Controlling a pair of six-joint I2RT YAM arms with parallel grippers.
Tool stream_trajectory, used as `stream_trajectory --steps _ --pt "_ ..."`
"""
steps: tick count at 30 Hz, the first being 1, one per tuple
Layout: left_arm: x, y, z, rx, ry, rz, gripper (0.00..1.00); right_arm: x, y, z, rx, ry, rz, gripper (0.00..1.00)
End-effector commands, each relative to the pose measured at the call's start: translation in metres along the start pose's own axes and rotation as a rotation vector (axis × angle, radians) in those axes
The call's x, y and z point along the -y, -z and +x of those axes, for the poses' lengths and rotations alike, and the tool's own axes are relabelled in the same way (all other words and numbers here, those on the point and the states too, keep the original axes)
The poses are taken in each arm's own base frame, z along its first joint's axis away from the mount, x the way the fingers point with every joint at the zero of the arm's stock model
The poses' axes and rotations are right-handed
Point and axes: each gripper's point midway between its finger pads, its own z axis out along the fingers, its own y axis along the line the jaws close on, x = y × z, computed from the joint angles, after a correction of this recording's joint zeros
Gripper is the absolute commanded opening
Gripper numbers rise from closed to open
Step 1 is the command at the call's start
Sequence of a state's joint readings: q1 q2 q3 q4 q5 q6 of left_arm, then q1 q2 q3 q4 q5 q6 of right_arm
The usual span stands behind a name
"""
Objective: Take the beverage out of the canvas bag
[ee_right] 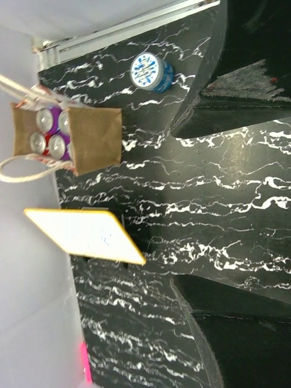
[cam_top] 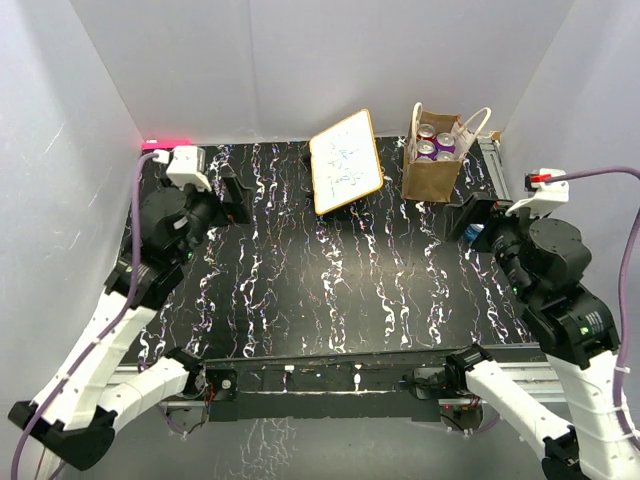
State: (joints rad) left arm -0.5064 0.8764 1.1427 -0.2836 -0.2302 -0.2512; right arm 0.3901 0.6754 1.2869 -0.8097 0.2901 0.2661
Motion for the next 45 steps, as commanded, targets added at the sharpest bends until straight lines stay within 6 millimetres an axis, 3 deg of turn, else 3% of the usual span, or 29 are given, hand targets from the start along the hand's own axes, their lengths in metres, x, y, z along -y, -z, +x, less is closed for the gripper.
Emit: stream_trajectory --steps 1,8,14,19,25,32,38,42,45 --pt "-0.007 -0.024 0.004 0.031 -0.023 -0.037 0.97 0.012 -0.017 0.006 -0.001 -0.042 0.071 0.98" --pt "-0.007 -0.049 0.034 -0.008 -0.06 -0.049 0.97 0.029 -0.046 0.032 -0.07 -0.073 0.162 0.98" --pt "0.002 -0.058 0.043 -0.001 -0.075 -0.017 0.97 0.035 -0.074 0.049 -0.124 -0.091 0.2 0.98" --pt "0.01 -0.06 0.044 0.014 -0.081 0.011 0.97 0.035 -0.11 0.062 -0.186 -0.073 0.213 0.98" --pt "0.014 -0.061 0.042 0.033 -0.083 0.022 0.97 0.032 -0.167 0.071 -0.206 -0.01 0.194 0.98" --pt "0.015 -0.059 0.04 0.049 -0.088 0.025 0.97 0.039 -0.252 0.063 -0.204 -0.004 0.184 0.98" --pt "0.015 -0.06 0.042 0.058 -0.092 0.024 0.97 0.037 -0.328 0.048 -0.155 0.004 0.065 0.93" --pt "0.014 -0.061 0.045 0.059 -0.094 0.019 0.97 0.041 -0.369 0.05 -0.152 0.033 0.047 0.91" --pt "0.015 -0.061 0.046 0.058 -0.097 0.02 0.97 0.048 -0.394 0.066 -0.199 0.061 0.057 0.83"
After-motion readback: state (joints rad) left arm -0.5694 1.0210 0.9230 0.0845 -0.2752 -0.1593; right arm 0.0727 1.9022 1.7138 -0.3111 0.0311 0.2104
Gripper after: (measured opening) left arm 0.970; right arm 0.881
